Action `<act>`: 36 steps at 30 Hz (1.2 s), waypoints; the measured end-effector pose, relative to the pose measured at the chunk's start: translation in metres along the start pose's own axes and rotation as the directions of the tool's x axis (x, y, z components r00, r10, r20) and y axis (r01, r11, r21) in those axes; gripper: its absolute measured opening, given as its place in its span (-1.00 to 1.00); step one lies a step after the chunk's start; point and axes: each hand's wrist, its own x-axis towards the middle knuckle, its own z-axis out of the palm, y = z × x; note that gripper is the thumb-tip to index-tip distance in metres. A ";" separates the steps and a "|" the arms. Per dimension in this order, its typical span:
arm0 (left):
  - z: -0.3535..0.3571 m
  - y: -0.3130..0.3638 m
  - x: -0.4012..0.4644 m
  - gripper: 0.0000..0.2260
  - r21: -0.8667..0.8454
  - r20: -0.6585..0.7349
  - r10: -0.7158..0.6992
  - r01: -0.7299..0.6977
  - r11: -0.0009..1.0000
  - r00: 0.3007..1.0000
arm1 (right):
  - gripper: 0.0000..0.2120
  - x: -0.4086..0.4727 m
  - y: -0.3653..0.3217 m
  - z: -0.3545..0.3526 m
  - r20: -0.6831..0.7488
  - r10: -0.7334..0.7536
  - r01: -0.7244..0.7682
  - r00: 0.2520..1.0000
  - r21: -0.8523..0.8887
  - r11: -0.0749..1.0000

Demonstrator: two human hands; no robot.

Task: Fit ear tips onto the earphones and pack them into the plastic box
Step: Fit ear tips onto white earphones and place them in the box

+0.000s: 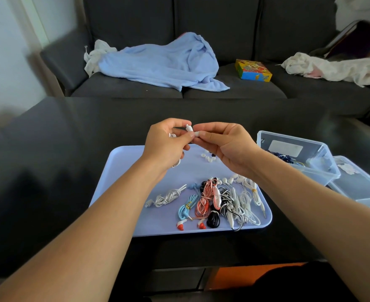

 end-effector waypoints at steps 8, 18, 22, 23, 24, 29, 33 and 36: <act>0.002 0.002 0.000 -0.87 -0.002 -0.051 -0.020 0.019 1.000 0.998 | -0.88 0.003 0.004 -0.004 0.001 -0.226 0.200 0.974 -0.473 0.858; -0.008 -0.008 0.001 -0.91 0.113 -0.060 -0.129 0.135 0.984 0.990 | -0.81 0.016 0.020 -0.018 -0.118 -0.072 -0.008 0.990 -0.569 0.823; -0.014 -0.008 0.000 -0.93 0.160 -0.022 -0.174 0.175 0.971 0.985 | -0.94 0.031 0.042 -0.044 -0.179 -0.183 -0.077 0.967 -0.885 0.459; -0.015 -0.008 0.000 -0.92 0.171 -0.008 -0.176 0.174 0.970 0.984 | -0.94 0.033 0.046 -0.045 -0.167 -0.164 -0.086 0.972 -0.907 0.412; -0.016 -0.009 0.000 -0.91 0.187 0.009 -0.175 0.170 0.968 0.985 | -0.92 0.035 0.050 -0.044 -0.163 -0.141 -0.096 0.977 -0.916 0.391; -0.019 -0.012 -0.002 -0.85 0.240 0.099 -0.168 0.140 0.961 0.981 | -0.88 0.045 0.060 -0.040 -0.177 -0.127 -0.128 0.976 -0.937 0.324; -0.018 -0.013 -0.002 -0.85 0.278 0.140 -0.188 0.143 0.950 0.972 | -0.89 0.048 0.064 -0.038 -0.209 -0.135 -0.151 0.969 -0.926 0.347; -0.017 -0.012 -0.003 -0.87 0.270 0.149 -0.211 0.166 0.948 0.966 | -0.91 0.050 0.065 -0.035 -0.222 -0.141 -0.157 0.965 -0.917 0.368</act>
